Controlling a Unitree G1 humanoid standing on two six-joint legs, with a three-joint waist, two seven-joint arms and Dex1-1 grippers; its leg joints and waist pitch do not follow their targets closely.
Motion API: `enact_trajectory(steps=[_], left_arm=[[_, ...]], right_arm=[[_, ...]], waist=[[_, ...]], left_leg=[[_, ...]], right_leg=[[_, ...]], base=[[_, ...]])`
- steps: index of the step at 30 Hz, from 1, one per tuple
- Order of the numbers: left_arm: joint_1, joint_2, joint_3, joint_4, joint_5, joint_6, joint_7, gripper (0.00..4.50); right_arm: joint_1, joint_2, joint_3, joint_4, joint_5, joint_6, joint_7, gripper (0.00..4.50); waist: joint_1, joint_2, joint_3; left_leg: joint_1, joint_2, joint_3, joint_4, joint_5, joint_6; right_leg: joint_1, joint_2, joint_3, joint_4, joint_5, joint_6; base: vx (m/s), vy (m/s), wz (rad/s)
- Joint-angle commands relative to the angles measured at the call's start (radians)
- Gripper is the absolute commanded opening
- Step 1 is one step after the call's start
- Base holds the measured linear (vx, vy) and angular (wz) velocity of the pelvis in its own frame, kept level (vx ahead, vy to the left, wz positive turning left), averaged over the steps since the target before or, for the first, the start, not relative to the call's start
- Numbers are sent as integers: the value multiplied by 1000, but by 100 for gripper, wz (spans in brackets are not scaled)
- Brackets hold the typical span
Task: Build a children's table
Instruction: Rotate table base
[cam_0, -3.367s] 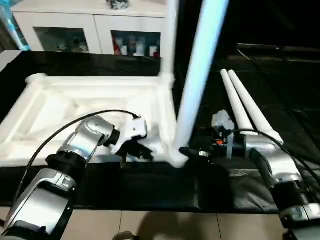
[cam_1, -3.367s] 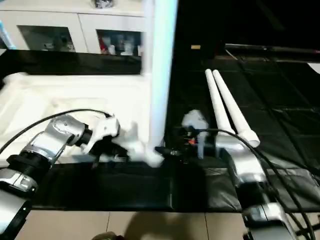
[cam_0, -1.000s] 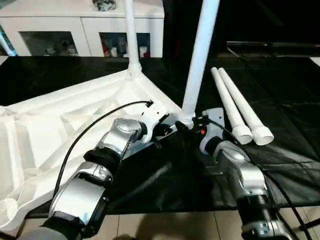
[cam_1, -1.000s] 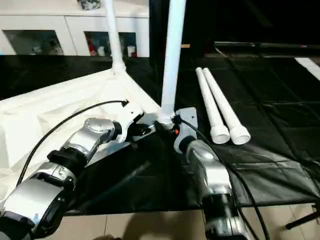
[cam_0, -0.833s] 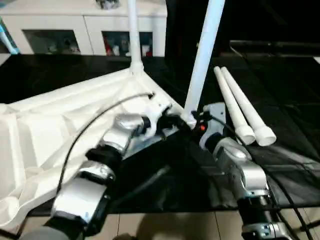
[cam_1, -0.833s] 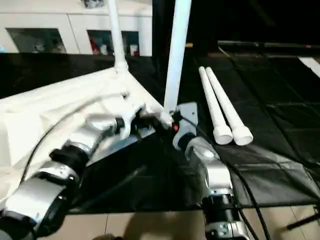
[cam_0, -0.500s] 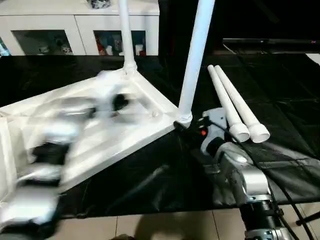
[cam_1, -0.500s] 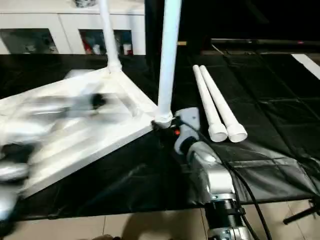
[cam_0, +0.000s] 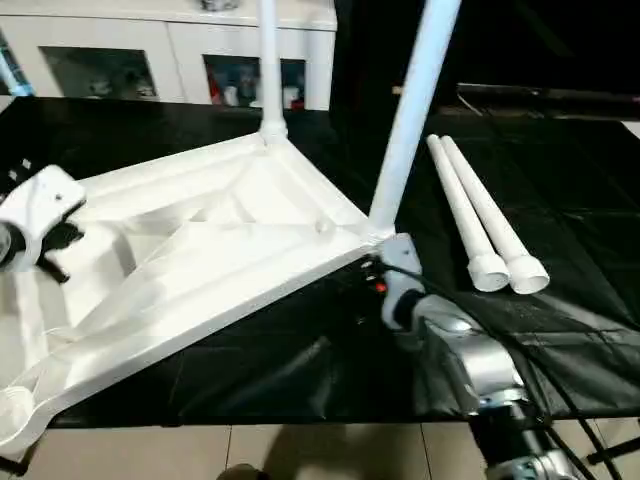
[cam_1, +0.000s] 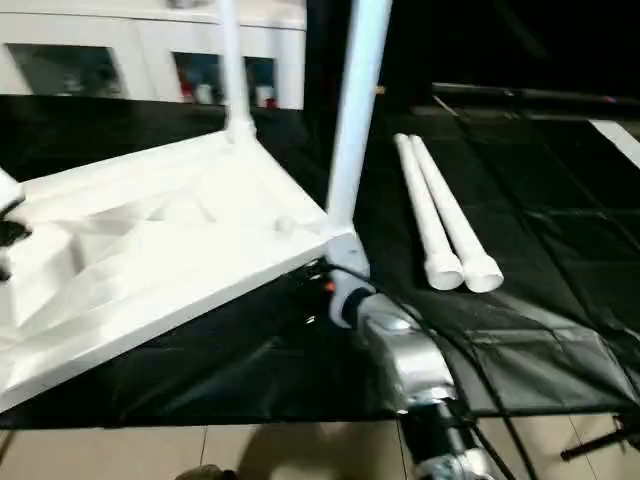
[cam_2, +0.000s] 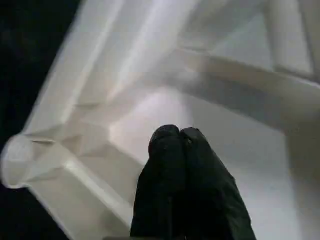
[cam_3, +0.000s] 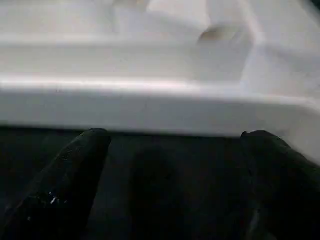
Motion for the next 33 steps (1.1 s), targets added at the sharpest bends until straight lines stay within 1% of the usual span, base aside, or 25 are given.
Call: enact_trajectory(steps=[1, 4, 5, 6, 7, 8, 9, 11, 12, 13, 14, 15, 16, 17, 18, 19, 20, 22, 26, 28, 29, 30, 31, 32, 33], left_arm=[[16, -25, -29, 26, 1, -11, 3, 7], [29, -45, -41, 52, 4, -23, -7, 7], [28, -54, -56, 82, 14, -41, -8, 7], [28, -60, -69, 103, 18, -59, -20, 7], [26, -67, -79, 118, 19, -67, -33, 7], [25, -71, -90, 127, 18, -73, -49, 7], [36, -75, -112, 112, 2, -74, -111, 7], [45, -75, -124, 93, -8, -70, -148, 7], [84, -59, -154, 12, -45, -80, -251, 7], [96, -54, -162, -12, -57, -85, -281, 7], [117, -49, -170, -70, -93, -70, -338, 7], [129, -47, -173, -104, -116, -57, -371, 7], [138, -46, -177, -135, -139, -47, -400, 7], [157, -44, -185, -196, -185, -29, -456, 7], [164, -46, -187, -223, -206, -13, -474, 7], [172, -51, -189, -262, -243, 1, -503, 7], [172, -51, -189, -262, -243, 1, -503, 7], [164, -87, -193, -317, -302, 45, -540, 7], [136, -130, -201, -317, -305, 53, -543, 7], [93, -180, -207, -272, -270, 12, -509, 7], [69, -201, -207, -231, -246, -15, -475, 7], [26, -237, -208, -163, -206, -59, -409, 7], [-11, -265, -208, -104, -175, -91, -348, 7], [-12, -266, -208, -101, -174, -92, -346, 7], [-79, -311, -204, 8, -135, -142, -249, 7]], right_arm=[[-25, -6, 4, 37, -16, 6, -10, 450], [-48, 4, 0, 86, -28, -10, -30, 450], [-65, 11, -2, 121, -31, -21, -35, 450], [-82, 21, -9, 153, -33, -34, -48, 450], [-99, 31, -18, 182, -30, -44, -58, 450], [-115, 40, -25, 208, -27, -51, -66, 450], [-144, 52, -30, 256, -25, -66, -79, 450], [-156, 56, -30, 276, -26, -73, -85, 450], [-181, 66, -32, 317, -28, -86, -95, 450], [-188, 68, -33, 327, -27, -88, -97, 450], [-203, 75, -37, 350, -26, -97, -106, 450], [-212, 80, -41, 364, -25, -102, -112, 450], [-220, 84, -43, 374, -24, -107, -113, 450], [-236, 91, -47, 396, -23, -118, -117, 450], [-241, 93, -47, 403, -24, -121, -117, 450], [-247, 96, -48, 411, -25, -126, -120, 450], [-247, 96, -48, 411, -25, -126, -120, 450], [-266, 102, -53, 442, -28, -145, -120, 450], [-276, 101, -52, 463, -30, -162, -119, 450], [-281, 97, -51, 469, -36, -172, -121, 450], [-282, 94, -52, 467, -38, -175, -123, 450], [-287, 88, -54, 471, -42, -184, -126, 450], [-292, 83, -57, 475, -45, -192, -128, 450], [-292, 82, -57, 475, -45, -192, -128, 450], [-300, 68, -68, 468, -46, -198, -133, 450]], waist=[[-4, 37, -66], [-7, 33, -68], [-6, 35, -68], [-8, 32, -67], [-9, 32, -67], [-9, 31, -65], [-8, 31, -63], [-8, 34, -61], [-6, 32, -63], [-9, 34, -61], [-11, 29, -61], [-8, 32, -64], [-11, 29, -61], [-10, 32, -62], [-10, 30, -61], [-10, 31, -61], [-10, 30, -60], [-10, 29, -63], [-13, 27, -64], [-15, 24, -66], [-14, 25, -66], [-17, 22, -66], [-14, 25, -66], [-10, 24, -69], [-13, 24, -66]], left_leg=[[38, 79, -46, -84, -271, -88], [34, 78, -47, -81, -260, -82], [34, 78, -47, -81, -262, -80], [34, 77, -47, -80, -266, -77], [34, 76, -48, -80, -269, -76], [36, 77, -48, -79, -282, -75], [40, 79, -49, -81, -293, -77], [43, 82, -50, -83, -311, -85], [45, 86, -53, -84, -309, -89], [44, 84, -48, -86, -312, -91], [44, 84, -47, -87, -309, -93], [45, 86, -50, -85, -306, -96], [45, 83, -45, -87, -307, -96], [45, 85, -46, -85, -312, -101], [45, 82, -45, -85, -311, -98], [45, 82, -45, -84, -307, -97], [44, 81, -43, -85, -303, -93], [43, 78, -41, -83, -288, -88], [39, 77, -40, -80, -265, -81], [39, 76, -40, -79, -246, -76], [39, 76, -39, -79, -243, -74], [38, 72, -37, -78, -236, -70], [42, 71, -35, -76, -243, -68], [45, 72, -38, -74, -246, -72], [36, 72, -41, -78, -248, -69]], right_leg=[[33, -106, 70, -63, -136, -182], [38, -110, 71, -63, -131, -193], [37, -110, 71, -64, -134, -194], [39, -109, 71, -65, -144, -194], [38, -111, 71, -66, -155, -195], [37, -112, 73, -71, -180, -196], [36, -113, 73, -72, -209, -194], [34, -115, 74, -75, -238, -194], [34, -119, 75, -73, -237, -198], [31, -111, 74, -72, -230, -199], [33, -109, 73, -69, -217, -200], [34, -115, 74, -65, -209, -204], [31, -108, 73, -68, -212, -205], [32, -114, 75, -65, -213, -208], [32, -113, 75, -67, -226, -209], [34, -113, 75, -66, -225, -210], [34, -109, 75, -68, -226, -206], [36, -108, 75, -65, -212, -207], [41, -106, 74, -64, -206, -204], [44, -104, 73, -63, -187, -200], [43, -103, 73, -63, -183, -200], [44, -99, 72, -66, -178, -193], [40, -96, 72, -69, -185, -185], [42, -102, 72, -67, -189, -184], [47, -101, 71, -69, -209, -177]], base=[[0, 0, 0], [0, 0, 0], [0, 0, 0], [0, 0, 0], [0, 0, 0], [0, 0, 0], [0, 0, 0], [0, 0, 0], [0, 0, 0], [0, 0, 0], [0, 0, 0], [0, 0, 0], [0, 0, 0], [0, 0, 0], [0, 0, 0], [0, 0, 0], [0, 0, 0], [0, 0, 0], [0, 0, 0], [0, 0, 0], [0, 0, 0], [0, 0, 0], [0, 0, 0], [0, 0, 0], [0, 0, 0]])
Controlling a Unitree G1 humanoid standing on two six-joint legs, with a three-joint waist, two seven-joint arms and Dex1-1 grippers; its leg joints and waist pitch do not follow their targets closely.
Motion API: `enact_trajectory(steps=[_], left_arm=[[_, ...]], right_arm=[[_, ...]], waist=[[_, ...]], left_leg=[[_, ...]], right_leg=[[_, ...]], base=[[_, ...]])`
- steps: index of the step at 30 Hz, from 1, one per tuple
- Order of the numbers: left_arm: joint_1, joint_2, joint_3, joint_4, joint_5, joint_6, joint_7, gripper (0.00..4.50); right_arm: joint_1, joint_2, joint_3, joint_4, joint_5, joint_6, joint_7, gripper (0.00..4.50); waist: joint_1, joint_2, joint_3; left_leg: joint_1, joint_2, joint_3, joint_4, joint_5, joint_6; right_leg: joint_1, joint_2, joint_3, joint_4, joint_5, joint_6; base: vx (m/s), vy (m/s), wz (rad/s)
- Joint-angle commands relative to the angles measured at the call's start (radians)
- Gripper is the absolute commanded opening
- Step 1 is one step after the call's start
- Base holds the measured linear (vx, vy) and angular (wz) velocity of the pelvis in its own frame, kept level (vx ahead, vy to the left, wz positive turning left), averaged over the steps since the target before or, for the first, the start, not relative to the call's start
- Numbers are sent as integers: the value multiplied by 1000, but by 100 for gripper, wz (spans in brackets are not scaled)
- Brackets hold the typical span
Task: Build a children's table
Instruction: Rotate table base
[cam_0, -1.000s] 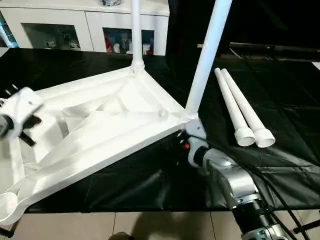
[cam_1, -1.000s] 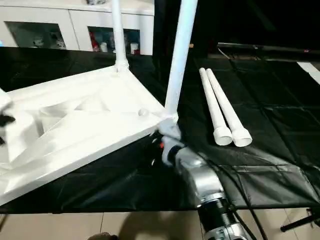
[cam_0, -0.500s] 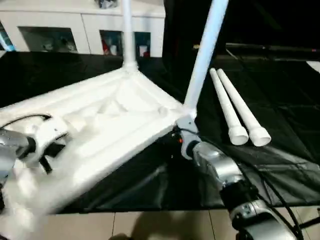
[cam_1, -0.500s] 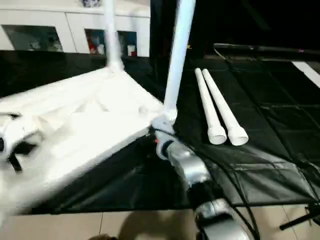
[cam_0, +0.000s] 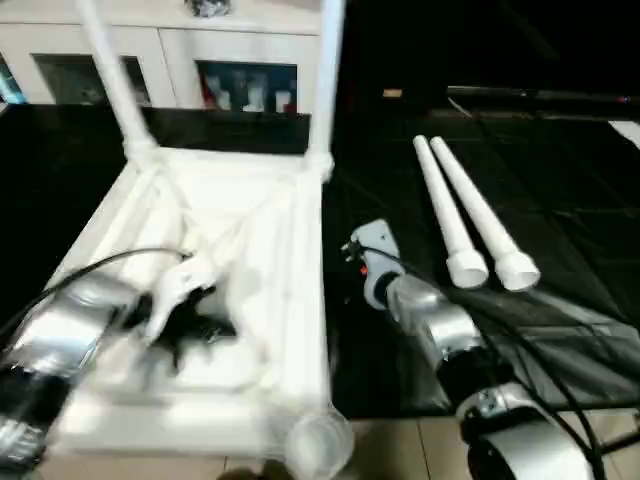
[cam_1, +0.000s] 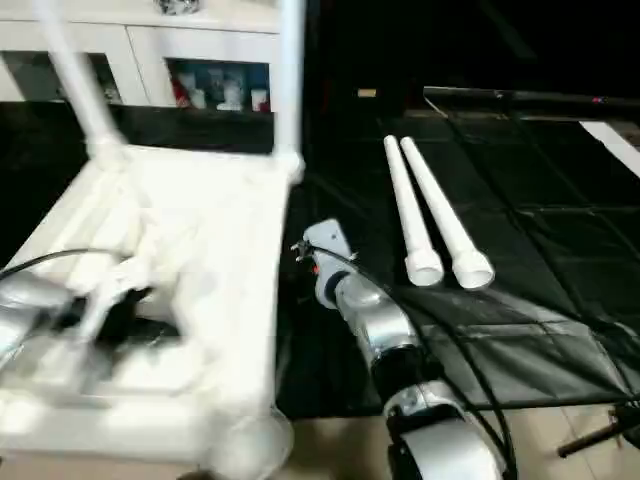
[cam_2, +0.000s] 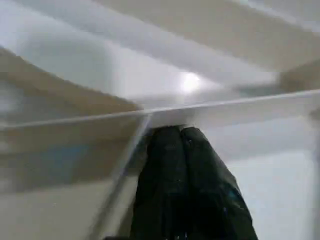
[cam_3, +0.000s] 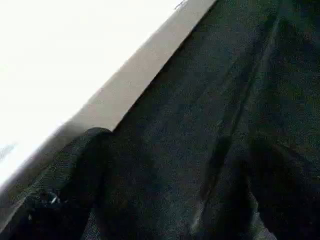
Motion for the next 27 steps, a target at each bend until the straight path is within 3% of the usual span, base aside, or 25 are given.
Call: enact_trajectory(steps=[1, 3, 5, 9, 11, 12, 16, 19, 22, 26, 27], left_arm=[[-71, -33, 8, 72, 31, -59, 127, 7], [-152, -81, -3, 190, 45, -104, 229, 7], [-173, -96, -3, 226, 53, -119, 262, 7], [-251, -152, -14, 375, 80, -183, 409, 7], [-264, -165, -14, 406, 86, -203, 448, 7], [-271, -173, -16, 425, 91, -218, 471, 7], [-310, -204, 19, 517, 100, -311, 505, 7], [-303, -211, 89, 452, -1, -348, 404, 7], [-288, -206, 107, 400, -42, -340, 352, 7], [-230, -176, 122, 235, -119, -252, 258, 23], [-220, -171, 122, 210, -129, -238, 244, 35]], right_arm=[[-24, 3, 0, -8, -4, -15, 10, 450], [-31, -27, -20, -41, 2, -13, 4, 450], [-32, -36, -26, -52, 3, -11, 4, 450], [-36, -79, -51, -87, 6, -14, 2, 450], [-37, -90, -61, -97, 8, -12, -2, 450], [-38, -99, -70, -107, 10, -9, -5, 450], [-46, -133, -104, -140, 21, 13, -29, 450], [-98, -177, -155, -105, 22, 39, -102, 450], [-128, -196, -166, -70, 16, 46, -129, 450], [-207, -247, -186, 39, 9, 92, -150, 450], [-215, -253, -187, 52, 10, 94, -144, 450]], waist=[[-4, 23, -68], [-4, 19, -72], [-1, 18, -75], [-1, 19, -82], [2, 17, -83], [0, 28, -81], [0, 29, -79], [2, 26, -80], [4, 27, -79], [1, 15, -77], [2, 19, -79]], left_leg=[[35, 70, -38, -74, -266, -66], [27, 71, -41, -73, -249, -61], [25, 73, -43, -71, -225, -54], [18, 68, -38, -62, -145, -19], [16, 68, -39, -59, -133, -6], [19, 70, -38, -60, -148, -5], [19, 67, -39, -59, -180, -11], [22, 70, -41, -58, -178, -20], [22, 71, -37, -57, -173, -29], [18, 69, -32, -55, -151, -14], [17, 71, -34, -53, -140, -9]], right_leg=[[34, -102, 70, -80, -223, -170], [42, -104, 69, -76, -210, -166], [45, -108, 68, -71, -175, -175], [50, -100, 64, -58, -15, -204], [54, -105, 63, -56, -2, -212], [50, -103, 63, -63, -10, -215], [53, -102, 62, -70, -61, -215], [53, -108, 61, -68, -84, -227], [50, -105, 60, -62, -72, -246], [52, -105, 62, -59, -58, -245], [54, -109, 61, -57, -56, -251]], base=[[0, 0, 0], [0, 0, 0], [0, 0, 0], [0, 0, 0], [0, 0, 0], [0, 0, 0], [0, 0, 0], [0, 0, 0], [0, 0, 0], [0, 0, 0], [0, 0, 0]])
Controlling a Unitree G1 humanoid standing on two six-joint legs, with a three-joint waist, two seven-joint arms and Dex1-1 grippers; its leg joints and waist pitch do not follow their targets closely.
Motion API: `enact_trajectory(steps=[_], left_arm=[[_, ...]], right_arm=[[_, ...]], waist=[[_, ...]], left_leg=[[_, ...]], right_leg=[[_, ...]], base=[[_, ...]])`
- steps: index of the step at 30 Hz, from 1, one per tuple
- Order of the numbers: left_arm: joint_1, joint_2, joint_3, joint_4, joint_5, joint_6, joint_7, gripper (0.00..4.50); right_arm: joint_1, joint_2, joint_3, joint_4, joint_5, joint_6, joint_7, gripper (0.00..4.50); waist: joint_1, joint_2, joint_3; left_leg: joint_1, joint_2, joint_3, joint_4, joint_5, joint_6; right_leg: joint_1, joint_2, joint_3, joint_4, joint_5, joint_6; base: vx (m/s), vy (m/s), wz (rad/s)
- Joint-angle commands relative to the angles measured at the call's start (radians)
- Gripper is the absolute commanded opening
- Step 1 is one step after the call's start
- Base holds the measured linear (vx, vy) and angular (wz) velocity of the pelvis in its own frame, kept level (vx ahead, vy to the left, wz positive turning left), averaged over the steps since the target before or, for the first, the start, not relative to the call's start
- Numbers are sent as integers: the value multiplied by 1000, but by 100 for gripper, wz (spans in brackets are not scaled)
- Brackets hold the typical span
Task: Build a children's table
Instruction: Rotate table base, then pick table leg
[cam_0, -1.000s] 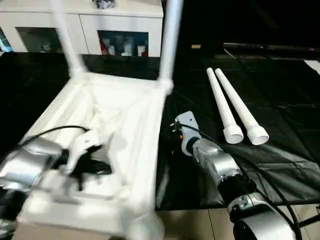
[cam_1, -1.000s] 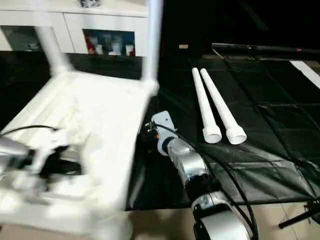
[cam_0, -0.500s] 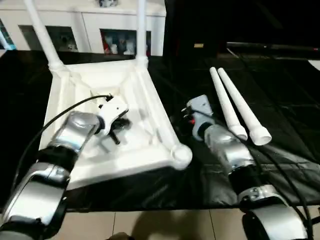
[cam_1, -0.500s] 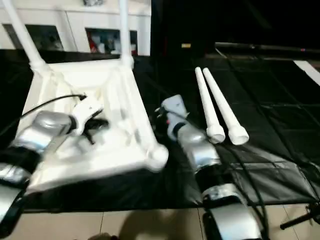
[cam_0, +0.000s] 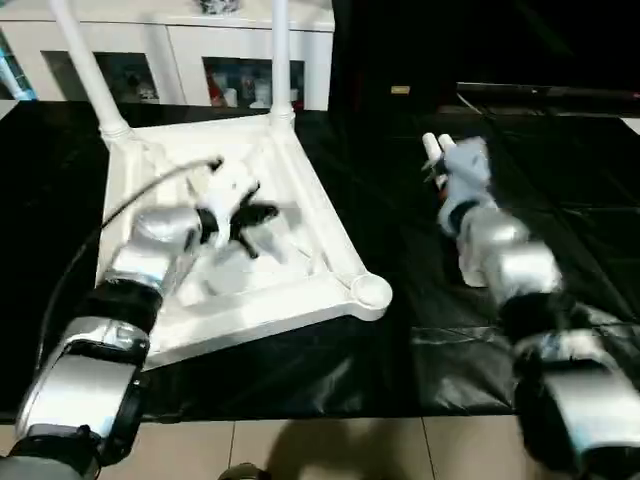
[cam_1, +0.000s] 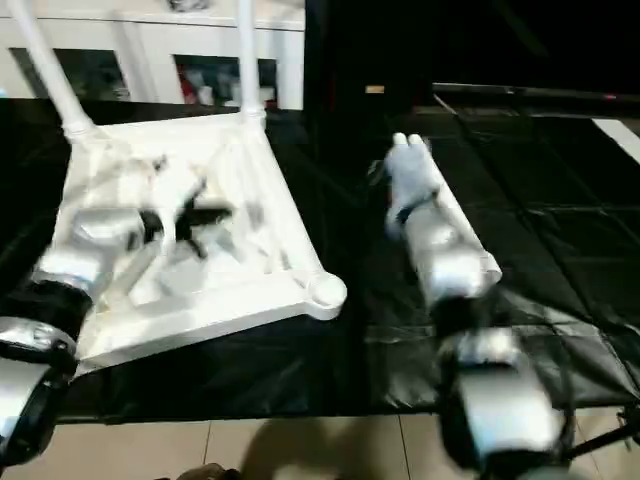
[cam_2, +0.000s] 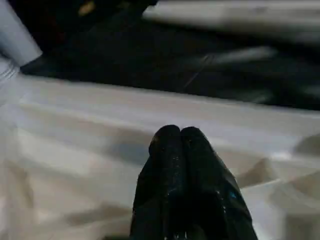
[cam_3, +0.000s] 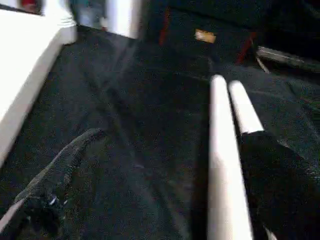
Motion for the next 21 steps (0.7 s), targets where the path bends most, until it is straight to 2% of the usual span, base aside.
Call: enact_trajectory(steps=[1, 2, 3, 5, 7, 10, 13, 14, 15, 17, 18, 20, 21], left_arm=[[38, 19, -2, -81, -31, 55, -47, 44], [82, 43, -19, -172, -52, 96, -90, 46], [84, 44, -20, -177, -53, 98, -92, 55], [167, 95, -58, -344, -79, 172, -171, 80], [204, 119, -69, -423, -91, 212, -209, 90], [229, 142, -75, -494, -110, 260, -229, 123], [250, 163, -77, -555, -128, 306, -239, 144], [256, 170, -77, -576, -131, 321, -240, 163], [262, 177, -77, -594, -134, 332, -242, 163], [264, 182, -76, -607, -135, 341, -242, 179], [282, 200, -71, -662, -141, 379, -238, 179], [288, 210, -67, -683, -145, 394, -239, 213], [299, 227, -56, -725, -153, 426, -240, 213]], right_arm=[[-17, -17, -25, 51, 14, 28, 19, 450], [-43, -27, -29, 97, 16, 44, 14, 450], [-44, -28, -30, 100, 16, 45, 14, 450], [-97, -45, -44, 206, 18, 64, -14, 450], [-125, -52, -56, 270, 15, 74, -35, 450], [-143, -57, -58, 334, 10, 75, -37, 450], [-158, -60, -59, 384, 8, 71, -31, 450], [-163, -60, -70, 404, 16, 68, -29, 450], [-168, -60, -83, 421, 25, 66, -25, 450], [-173, -60, -95, 437, 35, 70, -18, 450], [-187, -60, -105, 465, 42, 63, -16, 450], [-194, -61, -110, 476, 44, 67, -18, 450], [-208, -61, -117, 498, 42, 79, -27, 450]], waist=[[1, 10, -81], [2, 11, -85], [-4, 18, -84], [0, 18, -88], [2, 16, -83], [4, 22, -80], [4, 25, -75], [4, 29, -73], [4, 29, -74], [4, 28, -74], [6, 31, -75], [5, 29, -74], [5, 29, -74]], left_leg=[[21, 66, -31, -55, -136, -6], [22, 69, -33, -54, -133, -8], [16, 73, -36, -57, -128, -9], [18, 74, -31, -51, -116, -12], [18, 72, -28, -51, -126, -11], [19, 72, -28, -52, -154, -20], [21, 72, -32, -55, -230, -54], [21, 71, -33, -56, -238, -58], [20, 70, -33, -55, -246, -62], [18, 68, -33, -54, -249, -62], [18, 68, -35, -54, -247, -63], [15, 69, -34, -53, -241, -57], [14, 69, -35, -52, -234, -52]], right_leg=[[56, -102, 63, -58, -62, -242], [58, -105, 62, -54, -54, -244], [59, -105, 61, -52, -50, -249], [57, -103, 61, -46, -36, -258], [51, -98, 60, -49, -56, -260], [47, -95, 58, -52, -96, -249], [43, -96, 58, -59, -179, -230], [43, -95, 59, -59, -186, -227], [43, -95, 59, -60, -190, -224], [44, -94, 59, -60, -195, -222], [45, -95, 59, -57, -190, -223], [45, -95, 58, -55, -183, -229], [45, -96, 58, -54, -189, -233]], base=[[0, 0, 0], [0, 0, 0], [0, 0, 0], [0, 0, 0], [0, 0, 0], [0, 0, 0], [0, 0, 0], [0, 0, 0], [0, 0, 0], [0, 0, 0], [0, 0, 0], [0, 0, 0], [0, 0, 0]])
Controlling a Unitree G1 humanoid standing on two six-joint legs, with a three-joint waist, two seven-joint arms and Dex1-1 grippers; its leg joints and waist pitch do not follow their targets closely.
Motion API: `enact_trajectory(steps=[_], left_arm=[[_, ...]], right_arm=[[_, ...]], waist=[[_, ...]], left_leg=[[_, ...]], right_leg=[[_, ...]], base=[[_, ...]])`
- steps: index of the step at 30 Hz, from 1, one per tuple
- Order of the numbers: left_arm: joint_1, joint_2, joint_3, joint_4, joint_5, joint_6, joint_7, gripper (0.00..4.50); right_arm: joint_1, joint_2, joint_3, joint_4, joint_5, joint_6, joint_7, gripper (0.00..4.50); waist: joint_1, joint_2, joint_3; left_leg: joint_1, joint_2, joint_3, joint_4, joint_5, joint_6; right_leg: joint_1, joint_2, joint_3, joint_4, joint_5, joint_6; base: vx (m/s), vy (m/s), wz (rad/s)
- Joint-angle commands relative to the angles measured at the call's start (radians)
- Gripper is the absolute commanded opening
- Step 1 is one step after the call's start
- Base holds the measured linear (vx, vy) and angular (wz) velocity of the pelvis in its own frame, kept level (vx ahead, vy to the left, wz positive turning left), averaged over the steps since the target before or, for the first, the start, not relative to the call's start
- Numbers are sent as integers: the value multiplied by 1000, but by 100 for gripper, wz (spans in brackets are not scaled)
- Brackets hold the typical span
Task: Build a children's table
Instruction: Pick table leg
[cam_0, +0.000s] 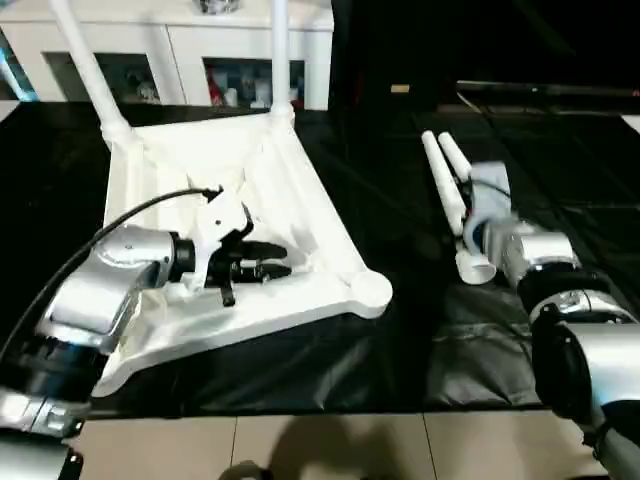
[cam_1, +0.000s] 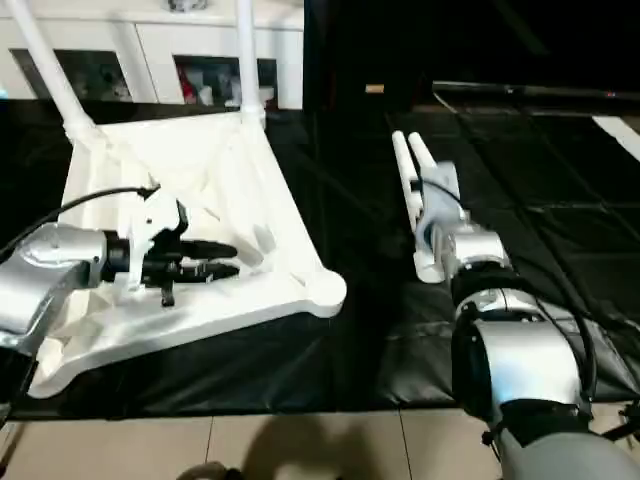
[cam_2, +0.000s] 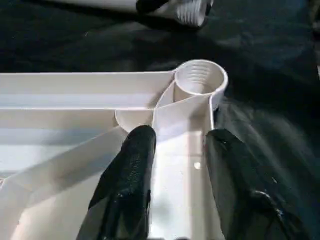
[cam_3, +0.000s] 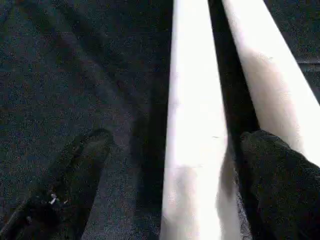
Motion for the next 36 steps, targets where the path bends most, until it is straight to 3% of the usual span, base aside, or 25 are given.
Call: enact_trajectory(steps=[1, 6, 9, 15, 16, 28, 36], left_arm=[[12, 23, 16, -59, -18, 39, -2, 219], [42, 56, 35, -136, -38, 100, 8, 264], [58, 72, 42, -161, -47, 117, 8, 289], [84, 91, 49, -204, -57, 153, 10, 337], [90, 94, 48, -223, -66, 168, 10, 349], [99, 114, 40, -272, -101, 229, 1, 444], [100, 128, 27, -291, -124, 259, -8, 450]], right_arm=[[-32, -9, -9, 23, 1, 14, -9, 450], [-46, -7, -17, 50, 5, 25, 15, 450], [-48, -9, -21, 61, 6, 55, 29, 450], [-46, -13, -35, 81, 5, 107, 16, 450], [-42, -14, -43, 84, 10, 116, 11, 450], [-20, -19, -83, 95, 28, 176, 13, 335], [-1, -29, -85, 94, 11, 188, 12, 272]], waist=[[5, 15, -81], [9, 13, -82], [11, 6, -80], [16, 7, -78], [18, 1, -79], [23, -4, -80], [23, -8, -81]], left_leg=[[20, 64, -35, -64, -229, -48], [17, 64, -32, -61, -199, -34], [15, 64, -30, -61, -190, -26], [19, 65, -31, -61, -214, -40], [19, 65, -31, -61, -207, -40], [19, 63, -30, -61, -204, -48], [20, 63, -31, -62, -213, -57]], right_leg=[[52, -96, 59, -68, -190, -233], [51, -93, 58, -66, -169, -236], [49, -91, 57, -65, -174, -234], [45, -94, 59, -69, -236, -213], [45, -95, 59, -68, -233, -210], [42, -92, 59, -68, -242, -187], [43, -93, 59, -69, -250, -180]], base=[[0, 0, 0], [0, 0, 0], [0, 0, 0], [0, 0, 0], [0, 0, 0], [0, 0, 0], [0, 0, 0]])
